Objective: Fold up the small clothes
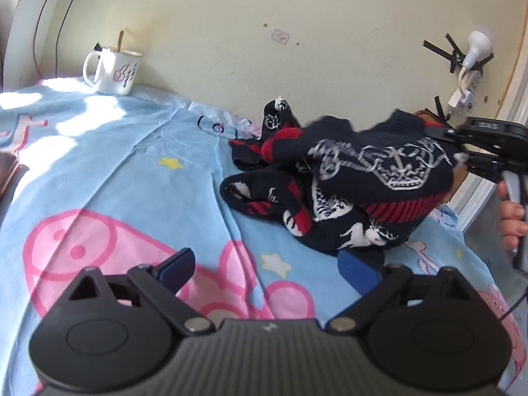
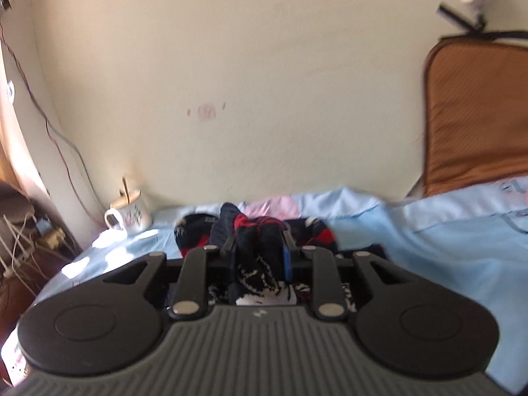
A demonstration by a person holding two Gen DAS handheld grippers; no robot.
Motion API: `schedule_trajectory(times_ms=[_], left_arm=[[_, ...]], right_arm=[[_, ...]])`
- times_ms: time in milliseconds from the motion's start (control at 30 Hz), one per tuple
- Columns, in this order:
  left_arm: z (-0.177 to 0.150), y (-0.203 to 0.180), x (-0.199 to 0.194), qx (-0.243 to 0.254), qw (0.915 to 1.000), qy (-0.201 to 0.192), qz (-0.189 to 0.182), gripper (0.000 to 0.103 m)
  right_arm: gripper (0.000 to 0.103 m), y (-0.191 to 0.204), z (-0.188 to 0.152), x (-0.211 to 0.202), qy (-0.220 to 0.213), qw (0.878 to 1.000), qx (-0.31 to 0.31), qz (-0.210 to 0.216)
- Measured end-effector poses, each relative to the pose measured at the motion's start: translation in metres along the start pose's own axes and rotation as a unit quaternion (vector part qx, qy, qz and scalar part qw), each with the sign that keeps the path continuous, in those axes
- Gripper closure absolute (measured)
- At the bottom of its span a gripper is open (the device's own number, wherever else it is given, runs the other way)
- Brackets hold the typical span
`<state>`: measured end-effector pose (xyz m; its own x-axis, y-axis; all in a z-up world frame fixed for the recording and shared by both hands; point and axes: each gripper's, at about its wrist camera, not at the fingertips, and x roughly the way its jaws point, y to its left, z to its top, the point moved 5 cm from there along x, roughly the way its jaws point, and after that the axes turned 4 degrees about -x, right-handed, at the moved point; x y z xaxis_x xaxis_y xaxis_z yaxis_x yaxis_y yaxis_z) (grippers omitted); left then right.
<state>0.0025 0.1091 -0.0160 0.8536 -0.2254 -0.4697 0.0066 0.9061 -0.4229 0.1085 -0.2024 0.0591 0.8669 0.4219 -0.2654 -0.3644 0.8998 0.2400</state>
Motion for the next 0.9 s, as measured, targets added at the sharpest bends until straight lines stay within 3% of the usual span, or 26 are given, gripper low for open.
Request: schedule_trajectory(times_ms=[133,200,333,433,500,567,633,667,700,733,800,833,900], left_arm=[[0.021,-0.035,-0.006,0.065,0.9962,-0.039,-0.042,0.007],[0.034,-0.06,-0.003,0.11,0.9904,-0.054,-0.065,0.007],[0.055,-0.1,0.019,0.196,0.9742,-0.066,-0.09,0.009],[0.066,-0.129,0.047,0.257,0.9598,-0.047,-0.103,0.019],[0.064,-0.151,0.064,0.314,0.9418,-0.034,-0.116,0.025],[0.054,-0.17,0.075,0.355,0.9241,-0.019,-0.14,0.023],[0.044,-0.19,0.076,0.381,0.9076,-0.001,-0.176,0.017],[0.039,-0.199,0.076,0.397,0.8982,-0.001,-0.189,0.008],[0.029,-0.208,0.073,0.422,0.8835,-0.005,-0.203,0.0],[0.021,-0.217,0.074,0.446,0.8696,-0.006,-0.213,0.0],[0.007,-0.23,0.085,0.476,0.8524,0.018,-0.215,0.0],[0.003,-0.234,0.094,0.481,0.8514,0.036,-0.205,0.0],[-0.004,-0.234,0.117,0.472,0.862,0.077,-0.168,0.001]], right_arm=[[0.076,-0.04,-0.003,-0.081,-0.052,0.998,0.002,-0.043],[0.076,-0.053,-0.016,-0.113,-0.063,0.996,0.009,-0.06],[0.076,-0.07,-0.072,-0.144,-0.038,0.996,0.032,-0.068],[0.075,-0.081,-0.118,-0.141,0.007,0.995,0.074,-0.064],[0.075,-0.082,-0.139,-0.138,0.023,0.994,0.078,-0.075],[0.075,-0.083,-0.151,-0.133,0.027,0.993,0.088,-0.072],[0.074,-0.085,-0.157,-0.134,0.022,0.994,0.084,-0.072],[0.074,-0.088,-0.158,-0.134,0.02,0.994,0.087,-0.069],[0.074,-0.09,-0.159,-0.135,0.018,0.994,0.092,-0.064],[0.074,-0.093,-0.161,-0.136,0.016,0.993,0.096,-0.061],[0.074,-0.095,-0.163,-0.137,0.013,0.993,0.103,-0.056],[0.074,-0.095,-0.162,-0.136,0.012,0.993,0.104,-0.056],[0.073,-0.095,-0.166,-0.139,0.007,0.993,0.103,-0.053]])
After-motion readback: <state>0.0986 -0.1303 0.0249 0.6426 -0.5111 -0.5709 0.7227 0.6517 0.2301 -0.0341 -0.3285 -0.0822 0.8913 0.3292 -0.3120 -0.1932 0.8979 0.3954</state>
